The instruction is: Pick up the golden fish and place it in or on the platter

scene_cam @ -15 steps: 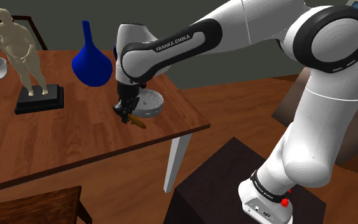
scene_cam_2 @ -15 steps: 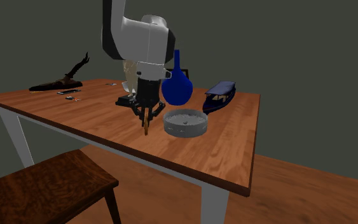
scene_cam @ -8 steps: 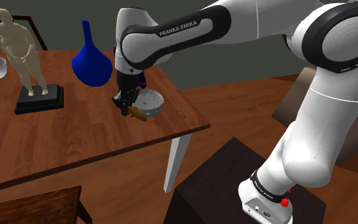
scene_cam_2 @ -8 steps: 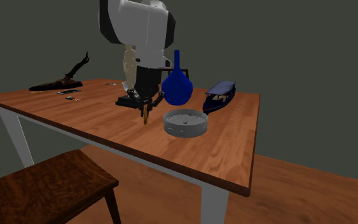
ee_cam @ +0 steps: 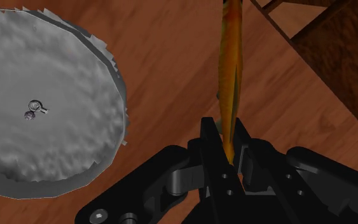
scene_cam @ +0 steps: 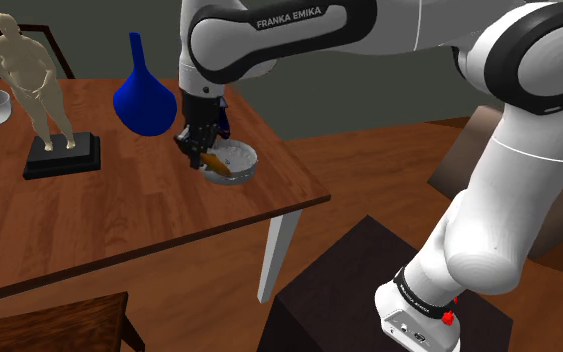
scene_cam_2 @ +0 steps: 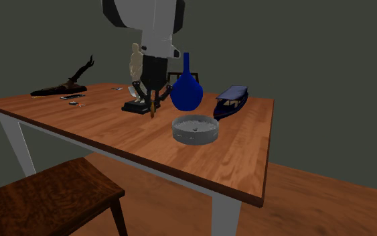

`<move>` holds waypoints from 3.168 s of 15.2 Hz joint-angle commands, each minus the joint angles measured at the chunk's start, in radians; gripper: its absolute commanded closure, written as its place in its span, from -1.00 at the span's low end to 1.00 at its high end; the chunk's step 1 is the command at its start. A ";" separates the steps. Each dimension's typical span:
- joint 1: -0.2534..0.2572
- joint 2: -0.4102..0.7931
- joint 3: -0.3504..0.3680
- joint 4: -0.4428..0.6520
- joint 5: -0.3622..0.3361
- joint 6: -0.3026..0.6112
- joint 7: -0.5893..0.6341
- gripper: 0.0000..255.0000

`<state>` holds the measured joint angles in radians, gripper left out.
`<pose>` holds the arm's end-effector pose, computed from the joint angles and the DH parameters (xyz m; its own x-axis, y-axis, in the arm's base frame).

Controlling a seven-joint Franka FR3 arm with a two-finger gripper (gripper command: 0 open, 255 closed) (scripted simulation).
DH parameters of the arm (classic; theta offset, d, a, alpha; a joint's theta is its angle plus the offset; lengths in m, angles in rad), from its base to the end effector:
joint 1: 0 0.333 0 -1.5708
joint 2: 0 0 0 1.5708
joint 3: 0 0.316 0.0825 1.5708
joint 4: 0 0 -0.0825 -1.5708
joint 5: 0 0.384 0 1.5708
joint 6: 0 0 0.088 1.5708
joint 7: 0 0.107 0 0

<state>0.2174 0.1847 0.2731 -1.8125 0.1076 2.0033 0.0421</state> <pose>0.5397 0.2863 0.4429 0.9215 0.3884 0.0021 0.3845 -0.9113 -0.1474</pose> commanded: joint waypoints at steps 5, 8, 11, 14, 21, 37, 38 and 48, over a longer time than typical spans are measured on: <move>-0.037 0.016 -0.026 0.058 -0.001 -0.050 -0.058 1.00; -0.072 0.049 -0.051 0.100 -0.004 -0.068 -0.116 1.00; -0.106 0.091 -0.075 0.154 -0.008 -0.089 -0.173 1.00; -0.134 0.131 -0.093 0.209 -0.012 -0.110 -0.217 1.00; -0.133 0.153 -0.094 0.145 -0.012 -0.025 -0.225 1.00; -0.132 0.172 -0.095 0.110 -0.013 0.028 -0.230 -1.00; -0.132 0.172 -0.095 0.110 -0.013 0.028 -0.230 -1.00; -0.141 0.140 -0.097 0.194 -0.011 -0.087 -0.231 -1.00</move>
<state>0.0761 0.3254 0.1761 -1.6183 0.0961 1.9165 -0.1889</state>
